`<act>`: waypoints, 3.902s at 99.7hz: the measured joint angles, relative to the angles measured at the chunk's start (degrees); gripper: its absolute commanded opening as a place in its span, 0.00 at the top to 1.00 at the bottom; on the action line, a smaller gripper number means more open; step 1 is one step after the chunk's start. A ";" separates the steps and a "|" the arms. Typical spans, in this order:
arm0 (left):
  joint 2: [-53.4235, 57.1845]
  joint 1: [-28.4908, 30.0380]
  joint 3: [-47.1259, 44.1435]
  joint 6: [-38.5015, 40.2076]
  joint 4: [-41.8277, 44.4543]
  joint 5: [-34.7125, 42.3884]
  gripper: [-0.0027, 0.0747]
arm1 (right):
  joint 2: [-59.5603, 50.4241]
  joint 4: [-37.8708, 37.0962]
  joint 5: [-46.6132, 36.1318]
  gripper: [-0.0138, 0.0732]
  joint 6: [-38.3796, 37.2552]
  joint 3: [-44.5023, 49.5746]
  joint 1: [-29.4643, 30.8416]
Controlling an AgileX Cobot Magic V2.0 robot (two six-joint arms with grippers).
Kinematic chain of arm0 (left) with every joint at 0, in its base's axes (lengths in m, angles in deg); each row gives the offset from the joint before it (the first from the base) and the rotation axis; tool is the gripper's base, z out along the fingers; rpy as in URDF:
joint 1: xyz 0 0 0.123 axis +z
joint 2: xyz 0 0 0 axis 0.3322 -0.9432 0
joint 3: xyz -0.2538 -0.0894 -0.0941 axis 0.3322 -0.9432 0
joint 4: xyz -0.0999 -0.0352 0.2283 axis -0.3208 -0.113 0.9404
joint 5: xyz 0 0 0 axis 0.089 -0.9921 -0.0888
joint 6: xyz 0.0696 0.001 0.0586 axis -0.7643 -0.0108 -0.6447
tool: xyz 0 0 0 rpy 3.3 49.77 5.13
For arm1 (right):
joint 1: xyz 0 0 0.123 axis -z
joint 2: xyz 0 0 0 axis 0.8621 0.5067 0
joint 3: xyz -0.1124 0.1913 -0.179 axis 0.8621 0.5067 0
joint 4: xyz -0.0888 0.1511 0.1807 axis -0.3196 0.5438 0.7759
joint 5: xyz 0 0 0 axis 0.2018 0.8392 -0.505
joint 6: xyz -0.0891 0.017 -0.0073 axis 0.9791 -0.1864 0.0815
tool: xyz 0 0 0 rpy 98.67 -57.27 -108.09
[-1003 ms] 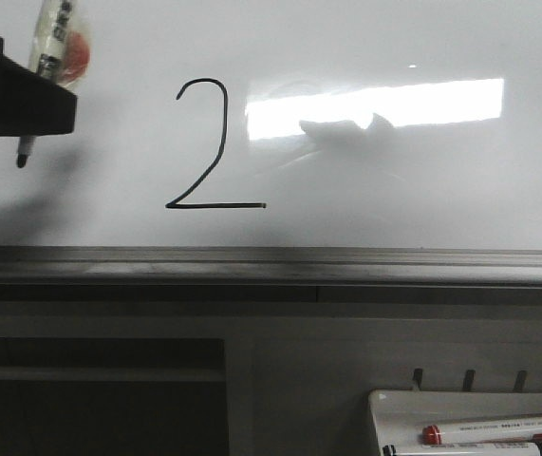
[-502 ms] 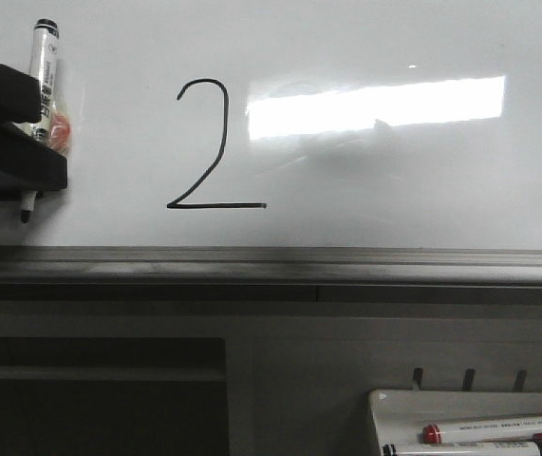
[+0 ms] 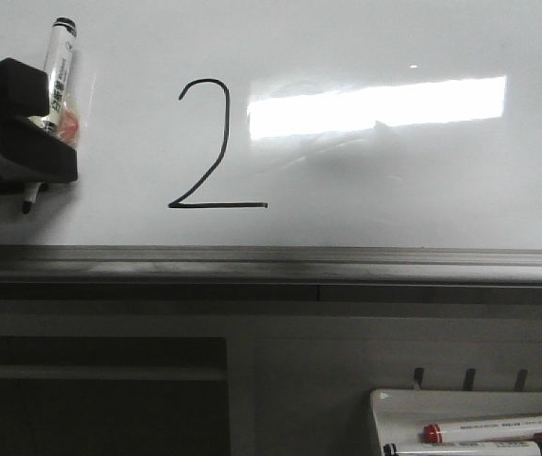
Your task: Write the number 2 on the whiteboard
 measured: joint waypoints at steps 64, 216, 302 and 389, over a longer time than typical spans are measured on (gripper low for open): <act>8.25 0.00 0.00 0.10 -0.44 -5.60 0.46 | 0.00 0.00 0.13 0.34 0.00 0.00 0.00; 49.85 0.00 -10.46 -0.01 18.57 -7.09 0.99 | -42.55 0.10 -13.63 0.92 -0.60 39.93 0.85; 58.68 11.76 -12.35 -32.61 -4.84 -14.42 0.99 | -42.55 0.10 -13.63 0.92 -0.60 39.93 0.85; 69.80 35.87 -24.62 -25.94 -1.33 -33.92 0.99 | -42.55 0.10 -13.63 0.92 -0.60 39.93 0.85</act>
